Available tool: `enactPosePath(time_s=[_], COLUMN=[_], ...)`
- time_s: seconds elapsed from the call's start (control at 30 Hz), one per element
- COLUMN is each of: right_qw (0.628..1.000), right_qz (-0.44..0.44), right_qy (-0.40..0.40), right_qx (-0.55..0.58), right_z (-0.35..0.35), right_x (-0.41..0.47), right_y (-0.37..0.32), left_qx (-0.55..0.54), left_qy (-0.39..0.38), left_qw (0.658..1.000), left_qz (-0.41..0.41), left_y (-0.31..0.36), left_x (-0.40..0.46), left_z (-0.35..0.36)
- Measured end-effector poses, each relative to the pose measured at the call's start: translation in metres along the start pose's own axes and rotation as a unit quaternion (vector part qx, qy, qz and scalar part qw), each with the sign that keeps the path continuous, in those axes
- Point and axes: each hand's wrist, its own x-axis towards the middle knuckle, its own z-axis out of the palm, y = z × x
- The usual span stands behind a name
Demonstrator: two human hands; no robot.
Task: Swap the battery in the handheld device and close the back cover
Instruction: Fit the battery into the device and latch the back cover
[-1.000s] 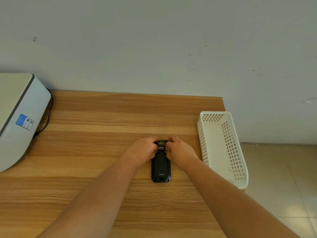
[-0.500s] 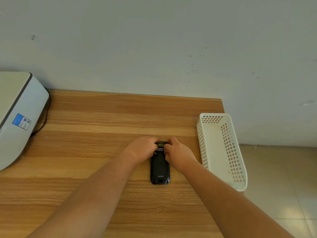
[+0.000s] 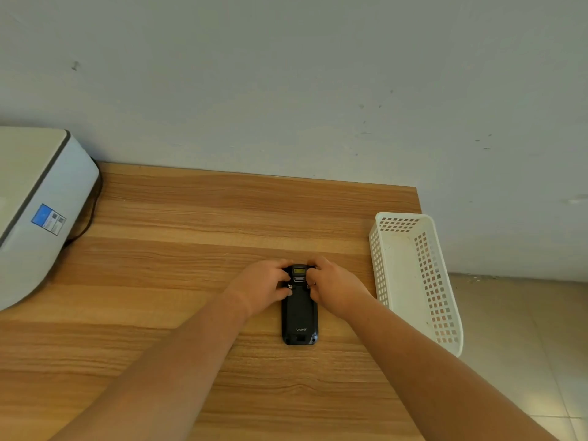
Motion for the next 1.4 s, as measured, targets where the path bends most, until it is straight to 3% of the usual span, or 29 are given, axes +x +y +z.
enactPosePath(time_s=[0.53,0.77,1.17,1.4], right_qw=[0.994,0.999,0.998,0.997], right_qz=[-0.063,-0.045,-0.040,-0.040], right_qy=[0.016,0.012,0.037,0.051], right_qx=[-0.083,0.014,0.031,0.046], right_z=[0.002,-0.004,0.004,0.008], right_x=[0.010,-0.002,-0.002,-0.002], right_y=[0.010,0.016,0.014,0.014], left_qx=[0.014,-0.031,0.113,0.173], left_qy=[-0.025,0.016,-0.022,-0.033], left_qw=[0.999,0.999,0.989,0.978], left_qz=[-0.023,-0.014,0.091,0.108], left_y=[0.005,-0.005,-0.004,-0.003], left_x=[0.008,0.002,0.014,0.018], left_z=[0.000,0.003,-0.005,-0.005])
